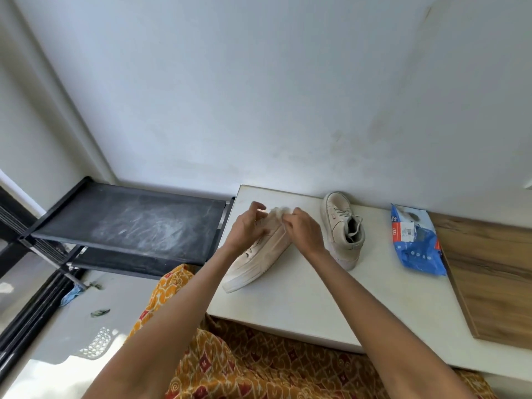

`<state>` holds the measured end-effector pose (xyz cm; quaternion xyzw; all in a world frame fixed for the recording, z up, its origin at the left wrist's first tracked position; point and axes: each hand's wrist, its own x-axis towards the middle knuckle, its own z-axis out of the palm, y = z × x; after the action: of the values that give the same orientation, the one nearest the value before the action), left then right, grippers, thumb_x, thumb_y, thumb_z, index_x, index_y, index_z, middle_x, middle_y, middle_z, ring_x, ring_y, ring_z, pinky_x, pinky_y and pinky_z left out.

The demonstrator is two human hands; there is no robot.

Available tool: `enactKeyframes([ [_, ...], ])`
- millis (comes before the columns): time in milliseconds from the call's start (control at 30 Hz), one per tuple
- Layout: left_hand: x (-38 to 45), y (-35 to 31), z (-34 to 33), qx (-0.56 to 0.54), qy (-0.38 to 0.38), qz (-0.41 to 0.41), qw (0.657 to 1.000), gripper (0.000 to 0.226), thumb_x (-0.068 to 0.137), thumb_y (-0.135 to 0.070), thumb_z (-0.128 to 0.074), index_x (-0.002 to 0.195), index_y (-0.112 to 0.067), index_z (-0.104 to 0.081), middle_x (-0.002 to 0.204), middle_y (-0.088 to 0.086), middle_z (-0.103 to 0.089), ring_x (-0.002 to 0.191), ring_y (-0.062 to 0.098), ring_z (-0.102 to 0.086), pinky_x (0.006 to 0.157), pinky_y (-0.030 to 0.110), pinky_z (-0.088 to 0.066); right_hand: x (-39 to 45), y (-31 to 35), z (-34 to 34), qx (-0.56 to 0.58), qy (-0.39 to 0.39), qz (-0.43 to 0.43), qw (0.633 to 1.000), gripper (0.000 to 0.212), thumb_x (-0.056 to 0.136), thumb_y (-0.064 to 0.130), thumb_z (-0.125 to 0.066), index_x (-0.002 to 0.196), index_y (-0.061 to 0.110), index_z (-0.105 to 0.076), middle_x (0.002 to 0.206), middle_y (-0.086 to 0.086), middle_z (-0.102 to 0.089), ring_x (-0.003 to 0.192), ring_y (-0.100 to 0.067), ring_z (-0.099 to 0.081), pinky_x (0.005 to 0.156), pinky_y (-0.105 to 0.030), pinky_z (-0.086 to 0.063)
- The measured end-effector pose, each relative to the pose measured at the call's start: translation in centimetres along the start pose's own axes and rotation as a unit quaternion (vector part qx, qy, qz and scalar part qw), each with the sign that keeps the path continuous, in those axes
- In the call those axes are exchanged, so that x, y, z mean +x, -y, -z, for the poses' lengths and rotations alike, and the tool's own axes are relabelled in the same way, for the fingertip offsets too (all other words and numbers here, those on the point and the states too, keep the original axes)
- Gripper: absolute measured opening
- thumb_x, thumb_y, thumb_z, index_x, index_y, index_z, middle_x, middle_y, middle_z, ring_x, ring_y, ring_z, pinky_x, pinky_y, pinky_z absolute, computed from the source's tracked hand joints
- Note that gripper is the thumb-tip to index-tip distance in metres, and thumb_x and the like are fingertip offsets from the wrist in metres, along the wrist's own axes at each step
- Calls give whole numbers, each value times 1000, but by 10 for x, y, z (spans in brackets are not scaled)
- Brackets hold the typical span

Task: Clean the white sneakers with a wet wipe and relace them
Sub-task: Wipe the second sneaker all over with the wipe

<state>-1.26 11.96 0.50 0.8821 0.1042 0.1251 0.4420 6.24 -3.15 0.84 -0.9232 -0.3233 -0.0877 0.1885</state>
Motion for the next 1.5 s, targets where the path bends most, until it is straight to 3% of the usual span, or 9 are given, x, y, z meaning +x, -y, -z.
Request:
enactKeyframes([
  [133, -4, 4, -3, 53, -5, -19, 998, 62, 78, -10, -74, 131, -4, -41, 117, 17, -64, 107, 33, -61, 87, 36, -48, 24, 3, -2, 19, 52, -106, 993, 28, 96, 14, -44, 108, 15, -68, 98, -14, -59, 94, -33, -59, 67, -30, -40],
  [267, -8, 6, -6, 44, -27, -23, 998, 65, 81, -9, -70, 136, -4, -36, 115, 17, -65, 107, 33, -61, 83, 35, -47, 13, 26, -6, 38, 24, -52, 998, 28, 90, 12, -50, 109, 20, -69, 97, -10, -60, 94, -28, -57, 70, -33, -46],
  [400, -10, 9, -9, 37, -36, -58, 997, 51, 85, -4, -61, 132, -1, -40, 112, 11, -67, 97, 31, -63, 76, 29, -45, -10, 22, -2, 23, -29, 87, 996, 22, 73, 7, -68, 89, 22, -70, 86, -2, -64, 71, -23, -60, 53, -27, -46],
  [567, -6, 13, -10, 59, -46, -54, 996, 47, 85, 1, -54, 130, -3, -43, 117, 20, -64, 108, 33, -61, 86, 38, -50, 25, 4, -6, 6, 44, -66, 997, 29, 94, 13, -45, 114, 16, -65, 100, -15, -58, 97, -33, -56, 70, -34, -44],
  [667, -5, 13, -10, 69, -50, -62, 994, 46, 87, 1, -53, 131, -2, -43, 115, 21, -65, 108, 33, -62, 85, 40, -52, 35, 10, -12, 25, 50, -61, 997, 34, 94, 6, -42, 115, 17, -65, 103, -14, -58, 100, -34, -55, 75, -34, -45],
  [933, -6, 8, -10, 43, -55, -52, 996, 25, 91, -11, -53, 113, 1, -55, 102, 16, -69, 90, 35, -63, 74, 37, -49, -20, 2, -1, 50, -11, 41, 998, 20, 80, 7, -63, 92, 19, -74, 85, -5, -65, 80, -26, -57, 55, -27, -40],
  [1133, 0, -1, -9, 104, -16, -73, 992, 19, 86, -2, -61, 100, -6, -73, 111, 15, -67, 100, 34, -58, 82, 34, -47, -4, -8, -3, 32, 22, -92, 995, 22, 83, -3, -52, 91, 4, -71, 85, -18, -62, 83, -35, -57, 58, -30, -33],
  [1300, 1, 0, -9, 120, -2, -61, 991, 20, 89, -15, -61, 104, -8, -72, 112, 13, -65, 105, 32, -56, 86, 36, -47, -45, 20, -12, 76, -44, 19, 996, 23, 80, -2, -60, 94, 12, -72, 92, -6, -68, 85, -28, -58, 63, -31, -49],
  [1500, 1, 0, -3, 166, 48, -51, 984, 25, 94, -14, -53, 113, -10, -69, 120, 9, -61, 113, 27, -52, 91, 34, -44, -55, 1, -4, 23, -51, 211, 976, 22, 76, 0, -62, 91, 15, -71, 88, 0, -67, 84, -22, -60, 66, -29, -51],
])
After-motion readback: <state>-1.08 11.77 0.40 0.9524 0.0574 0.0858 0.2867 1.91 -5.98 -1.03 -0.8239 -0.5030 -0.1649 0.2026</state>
